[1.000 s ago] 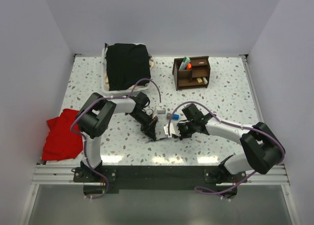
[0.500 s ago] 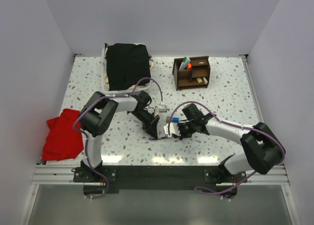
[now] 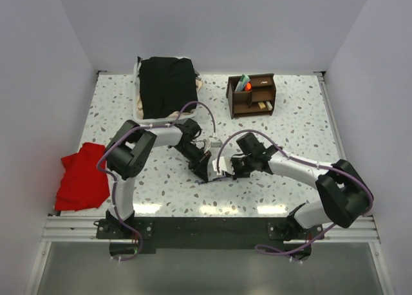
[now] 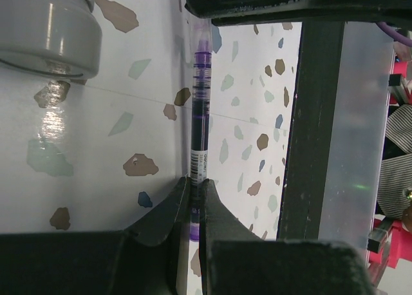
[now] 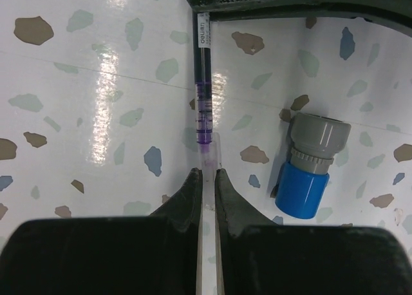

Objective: Sort the stationery into containers
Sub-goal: Close the pen cap on the pen.

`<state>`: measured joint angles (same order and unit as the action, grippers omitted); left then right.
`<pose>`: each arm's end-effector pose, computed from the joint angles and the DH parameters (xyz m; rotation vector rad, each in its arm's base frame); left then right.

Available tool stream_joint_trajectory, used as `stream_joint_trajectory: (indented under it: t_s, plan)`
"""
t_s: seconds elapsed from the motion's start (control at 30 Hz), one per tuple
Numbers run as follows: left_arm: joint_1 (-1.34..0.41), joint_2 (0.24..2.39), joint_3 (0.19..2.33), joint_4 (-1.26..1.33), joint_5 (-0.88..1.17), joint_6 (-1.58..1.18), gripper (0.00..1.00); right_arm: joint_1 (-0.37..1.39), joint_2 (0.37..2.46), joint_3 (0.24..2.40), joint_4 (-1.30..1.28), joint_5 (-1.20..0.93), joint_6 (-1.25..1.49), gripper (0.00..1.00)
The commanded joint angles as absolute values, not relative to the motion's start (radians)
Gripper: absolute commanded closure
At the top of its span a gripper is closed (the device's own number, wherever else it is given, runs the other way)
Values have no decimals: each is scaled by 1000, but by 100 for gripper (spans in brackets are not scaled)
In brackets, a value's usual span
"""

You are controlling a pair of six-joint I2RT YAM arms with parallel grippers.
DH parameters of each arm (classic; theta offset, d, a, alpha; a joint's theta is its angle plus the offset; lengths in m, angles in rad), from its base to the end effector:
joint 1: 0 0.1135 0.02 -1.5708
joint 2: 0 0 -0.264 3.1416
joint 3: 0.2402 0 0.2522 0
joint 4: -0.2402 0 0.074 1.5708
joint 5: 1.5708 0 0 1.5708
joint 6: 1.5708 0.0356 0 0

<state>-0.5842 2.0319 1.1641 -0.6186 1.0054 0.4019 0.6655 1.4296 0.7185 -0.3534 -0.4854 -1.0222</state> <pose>0.2749 -0.2178 0.1091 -1.3521 -2.3820 1.5098 0.1933 0.1728 0.1682 -1.9895 1.5536 0.4982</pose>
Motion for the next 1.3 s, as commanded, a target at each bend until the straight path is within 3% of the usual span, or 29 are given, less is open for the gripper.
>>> stream_joint_trajectory:
  t_s: [0.0, 0.77, 0.8, 0.87, 0.9, 1.1, 1.27]
  plan:
    - [-592, 2057, 1187, -548, 937, 408, 100, 710, 1440, 759, -339, -502, -1032, 100]
    - [-600, 2079, 1221, -545, 898, 394, 100, 784, 1494, 805, -314, -477, -968, 100]
    - [-600, 2069, 1213, -538, 884, 390, 90, 785, 1491, 808, -318, -474, -963, 100]
    - [-598, 2036, 1186, -531, 829, 396, 83, 784, 1491, 807, -321, -465, -956, 100]
    - [-598, 2022, 1174, -523, 804, 396, 74, 784, 1490, 807, -321, -460, -953, 100]
    - [-598, 1899, 1111, -479, 602, 374, 62, 785, 1488, 799, -339, -423, -942, 100]
    - [-600, 1847, 1072, -495, 549, 382, 61, 784, 1491, 795, -328, -410, -925, 100]
